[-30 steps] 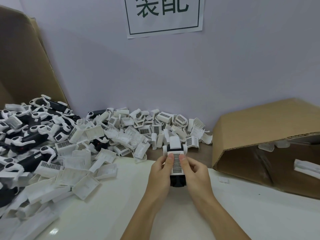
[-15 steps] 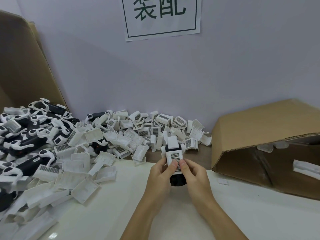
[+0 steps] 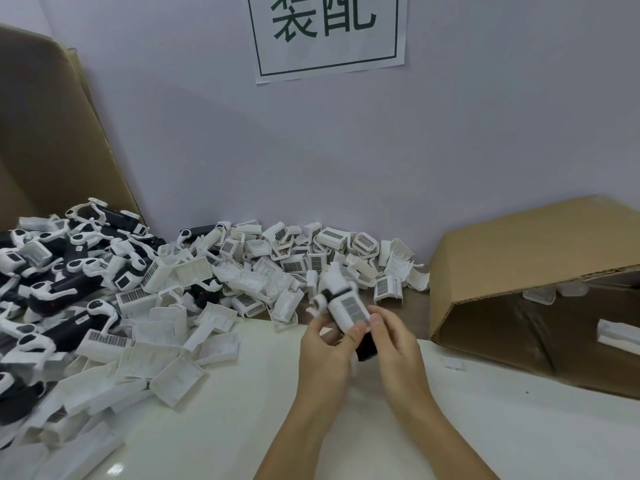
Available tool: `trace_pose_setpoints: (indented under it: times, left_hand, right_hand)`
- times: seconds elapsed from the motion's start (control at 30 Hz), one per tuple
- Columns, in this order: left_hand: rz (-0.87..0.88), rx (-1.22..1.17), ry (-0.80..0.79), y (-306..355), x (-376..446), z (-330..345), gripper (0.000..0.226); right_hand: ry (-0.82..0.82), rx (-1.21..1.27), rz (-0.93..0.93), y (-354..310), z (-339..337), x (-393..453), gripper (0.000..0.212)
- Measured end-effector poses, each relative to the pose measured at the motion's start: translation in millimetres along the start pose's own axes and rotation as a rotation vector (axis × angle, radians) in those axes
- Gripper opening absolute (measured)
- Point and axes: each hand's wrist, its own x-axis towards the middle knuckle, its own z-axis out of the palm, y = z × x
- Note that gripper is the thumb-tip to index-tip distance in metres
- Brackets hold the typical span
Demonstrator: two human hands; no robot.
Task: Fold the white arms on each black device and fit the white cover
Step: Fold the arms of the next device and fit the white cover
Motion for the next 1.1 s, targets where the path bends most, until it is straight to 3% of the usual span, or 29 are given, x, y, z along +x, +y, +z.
trace_pose_setpoints:
  times: [0.13, 0.23, 0.33, 0.43, 0.5, 0.57, 0.67, 0.87, 0.97, 1.1]
  left_hand:
    - [-0.134, -0.270, 0.188, 2, 6, -4, 0.049]
    - [-0.189, -0.396, 0.109, 8, 6, -4, 0.051]
    - [-0.108, -0.168, 0.095, 11, 4, -6, 0.040]
    - [0.035, 0.107, 0.313, 12, 5, -15, 0.047]
    - [0.066, 0.158, 0.413, 13, 7, -21, 0.036]
    - [0.033, 0.112, 0.341, 16, 8, -23, 0.016]
    - [-0.035, 0.031, 0.195, 17, 8, -21, 0.017]
    - [-0.082, 0.008, 0.244, 19, 8, -23, 0.017]
    - [-0.116, -0.115, 0.215, 22, 9, -23, 0.019]
    - [-0.091, -0.147, 0.171, 22, 10, -26, 0.027]
  right_hand:
    - [-0.109, -0.256, -0.143, 6, 3, -4, 0.048]
    - [-0.073, -0.342, -0.205, 9, 4, -1, 0.051]
    - [0.075, -0.149, -0.128, 5, -7, 8, 0.026]
    - [0.095, -0.050, -0.065, 1, -23, 14, 0.009]
    - [0.057, -0.029, -0.026, 0, -28, 15, 0.015]
    - [0.008, -0.044, -0.005, 0, -28, 16, 0.022]
    - [-0.073, -0.081, 0.001, -1, -26, 14, 0.021]
    - [-0.111, -0.086, -0.017, -2, -26, 12, 0.018]
    - [-0.115, -0.085, -0.125, -4, -23, 8, 0.012]
    - [-0.071, -0.302, -0.468, -4, -21, 1, 0.027]
